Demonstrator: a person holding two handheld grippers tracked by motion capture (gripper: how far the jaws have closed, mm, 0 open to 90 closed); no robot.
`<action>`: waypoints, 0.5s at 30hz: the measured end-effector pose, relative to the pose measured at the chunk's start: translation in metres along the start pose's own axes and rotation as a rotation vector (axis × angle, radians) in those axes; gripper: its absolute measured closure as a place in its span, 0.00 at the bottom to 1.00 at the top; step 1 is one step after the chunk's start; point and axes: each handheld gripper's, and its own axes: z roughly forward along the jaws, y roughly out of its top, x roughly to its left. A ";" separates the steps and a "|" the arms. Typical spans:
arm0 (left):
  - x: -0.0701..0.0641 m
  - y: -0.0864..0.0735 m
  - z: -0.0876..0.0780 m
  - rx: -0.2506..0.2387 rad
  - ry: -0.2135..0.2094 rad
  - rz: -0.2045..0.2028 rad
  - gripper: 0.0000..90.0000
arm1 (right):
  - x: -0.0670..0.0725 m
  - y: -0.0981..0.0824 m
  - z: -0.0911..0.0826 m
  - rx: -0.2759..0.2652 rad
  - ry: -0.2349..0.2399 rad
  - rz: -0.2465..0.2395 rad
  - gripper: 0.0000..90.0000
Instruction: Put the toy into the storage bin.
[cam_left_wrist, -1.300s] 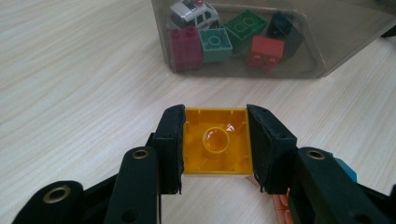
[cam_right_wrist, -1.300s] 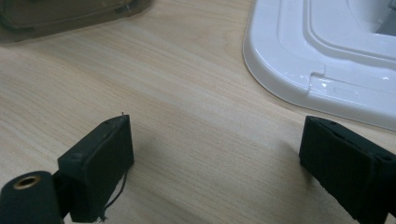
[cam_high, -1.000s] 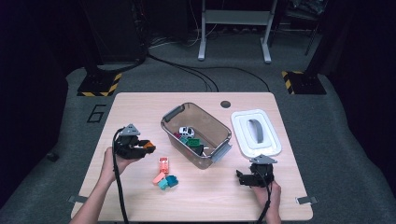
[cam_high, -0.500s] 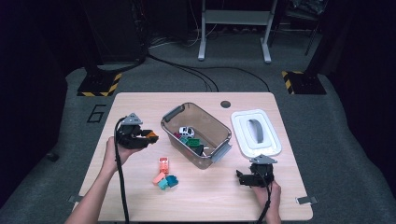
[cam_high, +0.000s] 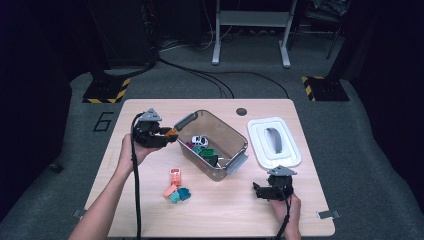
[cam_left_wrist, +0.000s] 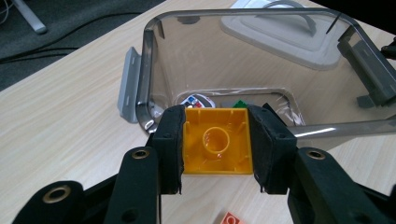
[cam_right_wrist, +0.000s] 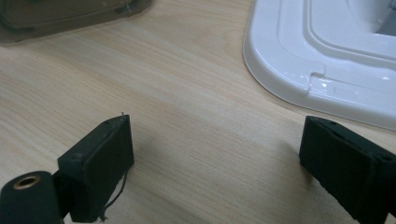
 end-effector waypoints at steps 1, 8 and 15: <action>-0.001 0.003 0.002 -0.003 0.000 0.000 0.65 | 0.000 0.000 0.000 0.001 0.000 0.001 0.10; -0.007 0.017 0.012 0.001 -0.015 0.018 0.65 | 0.000 0.000 0.000 0.000 0.000 0.000 0.10; -0.012 0.026 0.019 0.008 -0.020 0.012 0.65 | 0.000 0.000 0.000 -0.001 0.002 0.002 0.10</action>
